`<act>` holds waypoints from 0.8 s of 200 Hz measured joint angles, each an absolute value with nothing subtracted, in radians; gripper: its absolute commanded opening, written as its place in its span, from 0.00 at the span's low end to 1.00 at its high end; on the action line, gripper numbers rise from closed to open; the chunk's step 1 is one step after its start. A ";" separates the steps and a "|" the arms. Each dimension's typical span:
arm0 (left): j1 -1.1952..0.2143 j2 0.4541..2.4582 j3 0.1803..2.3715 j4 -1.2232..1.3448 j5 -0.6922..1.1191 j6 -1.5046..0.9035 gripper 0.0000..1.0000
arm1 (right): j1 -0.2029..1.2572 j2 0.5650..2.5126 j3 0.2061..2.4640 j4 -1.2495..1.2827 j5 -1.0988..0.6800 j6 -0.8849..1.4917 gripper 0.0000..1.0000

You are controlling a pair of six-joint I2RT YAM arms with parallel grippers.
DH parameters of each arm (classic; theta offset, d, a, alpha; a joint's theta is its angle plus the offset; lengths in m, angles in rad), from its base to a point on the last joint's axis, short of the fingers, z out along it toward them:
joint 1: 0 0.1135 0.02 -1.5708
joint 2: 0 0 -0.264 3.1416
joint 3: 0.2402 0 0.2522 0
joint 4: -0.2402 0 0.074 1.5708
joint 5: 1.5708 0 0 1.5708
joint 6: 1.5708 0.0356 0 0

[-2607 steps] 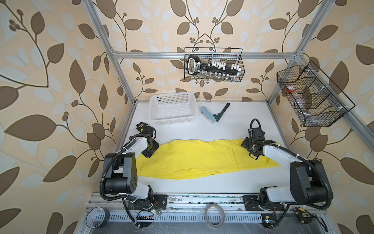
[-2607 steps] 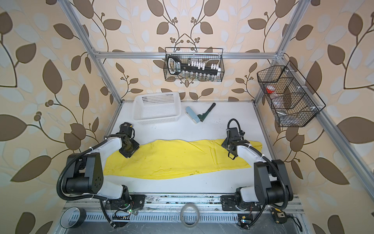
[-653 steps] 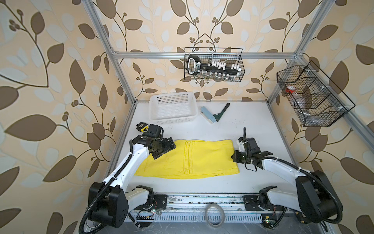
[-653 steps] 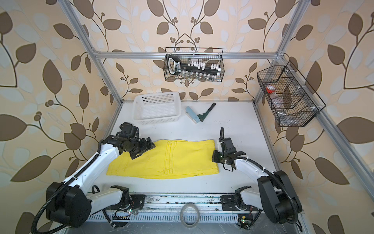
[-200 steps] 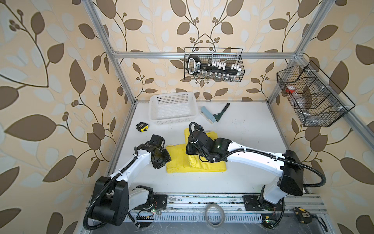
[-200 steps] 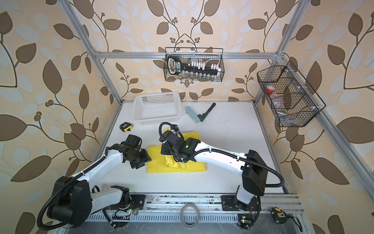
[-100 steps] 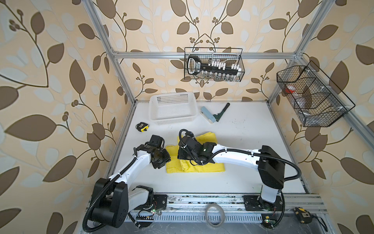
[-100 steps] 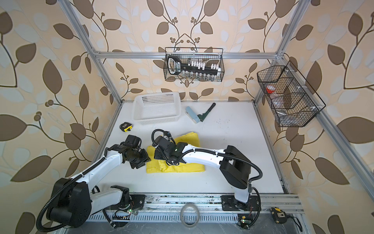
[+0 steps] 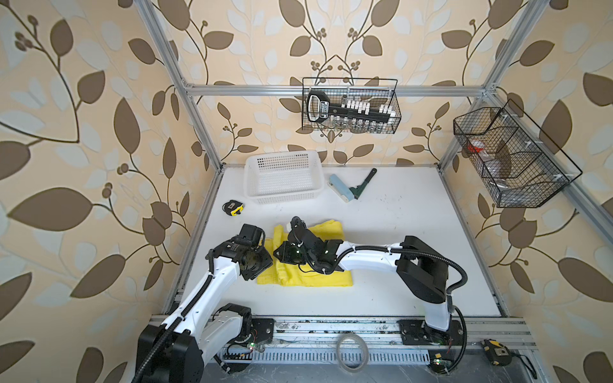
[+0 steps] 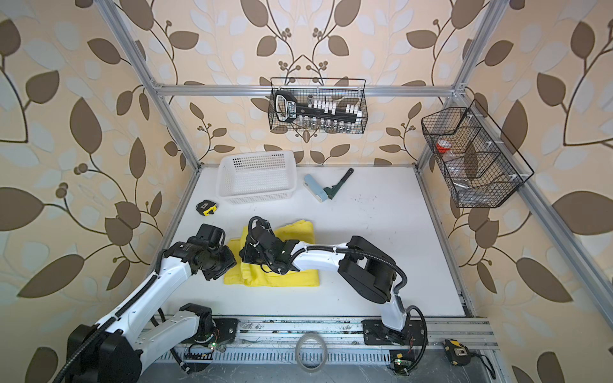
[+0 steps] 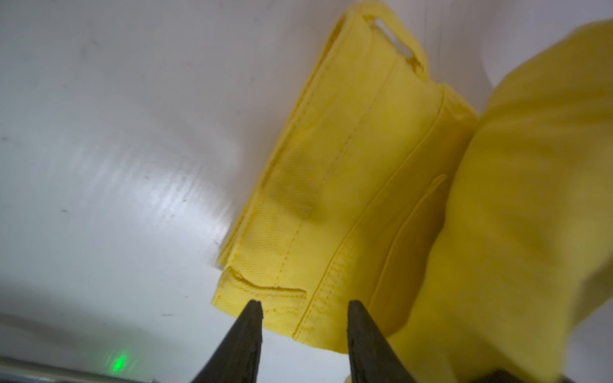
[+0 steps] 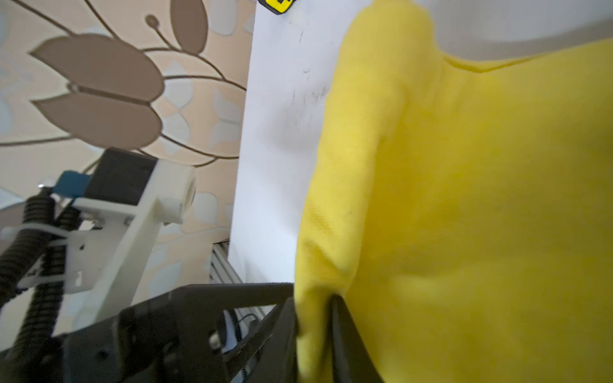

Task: Fold and stack the trousers
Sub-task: Fold the trousers at the center of the table, then smooth out the trousers at the center of the table.

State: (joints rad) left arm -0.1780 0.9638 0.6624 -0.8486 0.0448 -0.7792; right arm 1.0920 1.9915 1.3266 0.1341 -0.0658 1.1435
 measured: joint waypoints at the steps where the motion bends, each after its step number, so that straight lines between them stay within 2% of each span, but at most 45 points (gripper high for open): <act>1: -0.178 0.962 0.664 -0.851 0.043 -0.780 0.45 | 1.092 1.991 1.325 0.140 -0.068 1.142 0.29; 21: -0.178 0.915 0.730 -0.913 -0.026 -0.782 0.46 | 1.087 1.991 1.313 0.208 -0.102 1.135 0.33; 48: -0.178 0.900 0.803 -0.937 -0.068 -0.758 0.60 | 1.067 1.931 1.266 0.245 -0.129 1.108 0.36; 74: -0.178 0.950 0.820 -0.934 -0.043 -0.709 0.70 | 1.024 1.765 1.165 0.200 -0.118 1.049 0.42; 93: -0.178 1.022 0.820 -0.916 -0.002 -0.686 0.74 | 0.978 1.615 1.090 0.146 -0.104 0.997 0.42; 109: -0.178 1.077 0.820 -0.891 0.027 -0.670 0.73 | 0.925 1.498 1.022 0.097 -0.089 0.954 0.42; 129: -0.178 1.134 0.820 -0.854 0.065 -0.653 0.67 | 0.854 1.398 0.929 0.046 -0.076 0.911 0.41; 160: -0.178 1.221 0.822 -0.815 0.101 -0.629 0.57 | 0.764 1.369 0.802 -0.008 -0.059 0.865 0.39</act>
